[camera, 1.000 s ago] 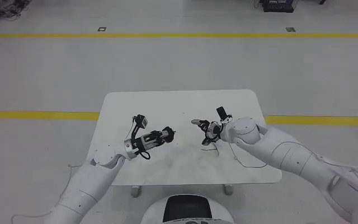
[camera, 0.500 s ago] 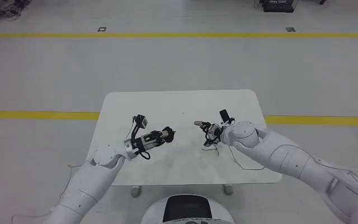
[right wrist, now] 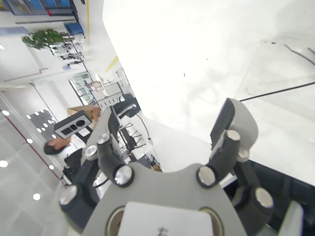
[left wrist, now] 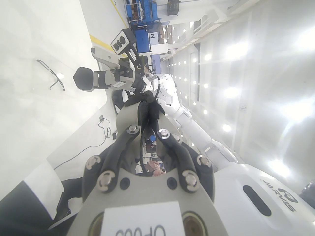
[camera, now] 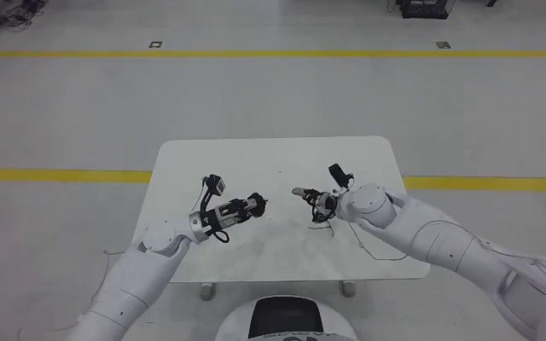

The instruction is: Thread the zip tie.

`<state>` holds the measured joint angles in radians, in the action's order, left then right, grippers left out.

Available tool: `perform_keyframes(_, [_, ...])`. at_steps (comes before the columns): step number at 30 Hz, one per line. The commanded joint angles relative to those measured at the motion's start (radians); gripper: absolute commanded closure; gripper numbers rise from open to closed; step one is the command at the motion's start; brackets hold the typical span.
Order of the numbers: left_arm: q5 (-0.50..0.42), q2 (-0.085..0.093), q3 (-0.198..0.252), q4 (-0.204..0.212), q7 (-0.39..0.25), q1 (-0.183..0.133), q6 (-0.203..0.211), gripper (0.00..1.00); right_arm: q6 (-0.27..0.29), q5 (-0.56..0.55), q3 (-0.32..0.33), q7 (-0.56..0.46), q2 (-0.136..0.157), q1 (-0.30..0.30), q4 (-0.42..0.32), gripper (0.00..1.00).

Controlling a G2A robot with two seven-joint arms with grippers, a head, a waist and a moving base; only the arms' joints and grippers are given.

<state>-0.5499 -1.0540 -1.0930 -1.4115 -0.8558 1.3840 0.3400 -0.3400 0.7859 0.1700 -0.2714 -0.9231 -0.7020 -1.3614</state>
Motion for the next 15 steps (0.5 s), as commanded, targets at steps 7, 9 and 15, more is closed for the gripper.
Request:
perform_keyframes(7, [0.0,0.0,0.0,0.0,0.0,0.0,0.0,1.0,0.0,-0.317,0.0,-0.241,-0.002,0.041,0.009,0.0])
perform_keyframes(9, [0.0,0.0,0.0,0.0,0.0,0.0,0.0,1.0,0.0,-0.332,0.0,-0.272,-0.002,0.044,0.016,0.0])
perform_keyframes(15, [0.0,0.0,0.0,0.0,0.0,0.0,0.0,1.0,0.0,-0.332,0.0,-0.272,-0.002,0.044,0.016,0.0])
